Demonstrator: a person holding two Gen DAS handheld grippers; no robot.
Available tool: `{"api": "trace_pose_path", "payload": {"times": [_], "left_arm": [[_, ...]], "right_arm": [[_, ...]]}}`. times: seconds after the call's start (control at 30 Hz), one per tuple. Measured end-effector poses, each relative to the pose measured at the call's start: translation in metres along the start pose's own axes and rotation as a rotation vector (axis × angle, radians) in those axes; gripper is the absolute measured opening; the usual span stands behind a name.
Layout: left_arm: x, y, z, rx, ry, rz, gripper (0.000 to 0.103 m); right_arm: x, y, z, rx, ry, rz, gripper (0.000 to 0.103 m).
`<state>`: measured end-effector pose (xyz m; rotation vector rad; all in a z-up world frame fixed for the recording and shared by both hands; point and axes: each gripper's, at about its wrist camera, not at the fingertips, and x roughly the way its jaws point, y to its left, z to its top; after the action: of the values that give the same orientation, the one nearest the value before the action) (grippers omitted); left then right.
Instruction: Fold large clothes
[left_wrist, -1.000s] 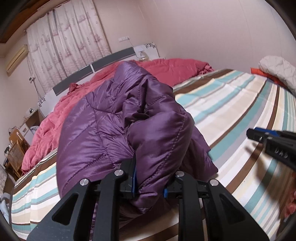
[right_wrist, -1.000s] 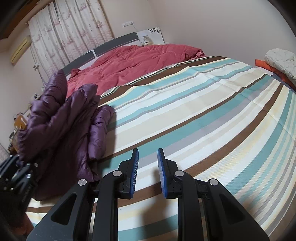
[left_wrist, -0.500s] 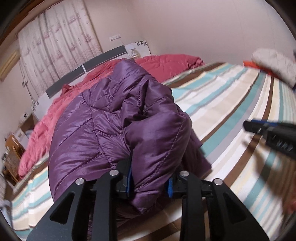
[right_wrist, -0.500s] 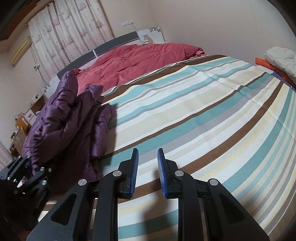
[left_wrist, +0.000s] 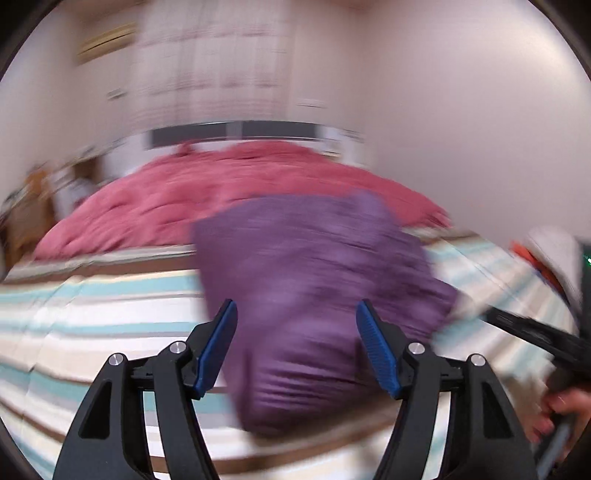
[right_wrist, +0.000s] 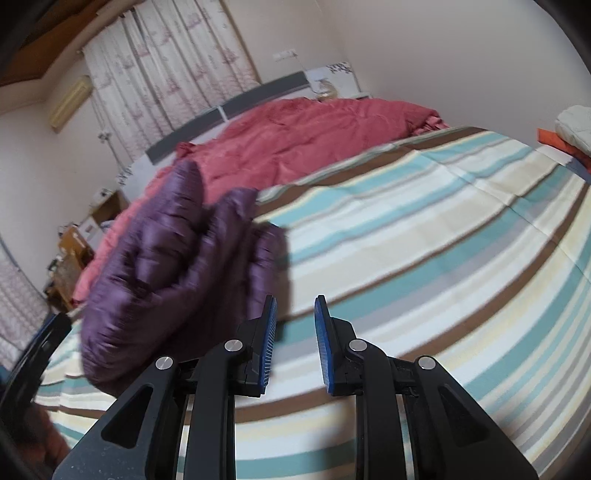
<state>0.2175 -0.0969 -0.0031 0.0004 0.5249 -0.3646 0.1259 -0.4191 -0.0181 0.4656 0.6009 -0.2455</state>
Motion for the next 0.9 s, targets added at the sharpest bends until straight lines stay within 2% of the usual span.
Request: {"api": "trace_pose_path", "payload": {"times": [0.03, 0.07, 0.1, 0.17, 0.3, 0.37, 0.43, 0.5, 0.6, 0.67, 0.8, 0.9], "left_arm": [[0.006, 0.018, 0.004, -0.054, 0.013, 0.027, 0.067], [0.011, 0.03, 0.006, -0.087, 0.02, 0.048, 0.066], [0.016, 0.042, 0.007, -0.119, 0.024, 0.071, 0.065], [0.034, 0.055, 0.009, -0.143, 0.063, 0.094, 0.065], [0.063, 0.051, 0.006, -0.09, 0.153, 0.054, 0.063], [0.068, 0.042, 0.006, -0.071, 0.154, 0.041, 0.061], [0.074, 0.037, 0.008, -0.069, 0.168, 0.016, 0.055], [0.076, 0.03, 0.01, -0.047, 0.172, 0.009, 0.047], [0.079, 0.019, 0.015, 0.025, 0.169, 0.007, 0.035], [0.078, 0.01, 0.016, 0.072, 0.173, -0.001, 0.035], [0.084, -0.01, 0.016, 0.158, 0.202, -0.009, 0.035], [0.093, -0.023, 0.014, 0.198, 0.231, -0.006, 0.036]], "right_arm": [[-0.001, 0.004, 0.002, -0.001, -0.007, 0.008, 0.07], [-0.004, 0.009, 0.006, -0.004, -0.027, 0.024, 0.073], [-0.007, 0.018, 0.01, -0.024, -0.051, 0.045, 0.073], [-0.006, 0.033, 0.017, -0.075, -0.058, 0.029, 0.072], [0.004, 0.055, 0.033, -0.086, -0.041, 0.068, 0.072], [0.017, 0.068, 0.042, -0.109, -0.012, 0.087, 0.068], [0.029, 0.081, 0.048, -0.134, 0.014, 0.092, 0.065], [0.042, 0.092, 0.052, -0.16, 0.047, 0.113, 0.055], [0.072, 0.1, 0.055, -0.209, 0.119, 0.053, 0.04], [0.082, 0.092, 0.053, -0.21, 0.143, 0.018, 0.032], [0.105, 0.061, 0.038, -0.148, 0.19, -0.027, 0.032], [0.116, 0.052, 0.028, -0.14, 0.195, -0.05, 0.032]]}}
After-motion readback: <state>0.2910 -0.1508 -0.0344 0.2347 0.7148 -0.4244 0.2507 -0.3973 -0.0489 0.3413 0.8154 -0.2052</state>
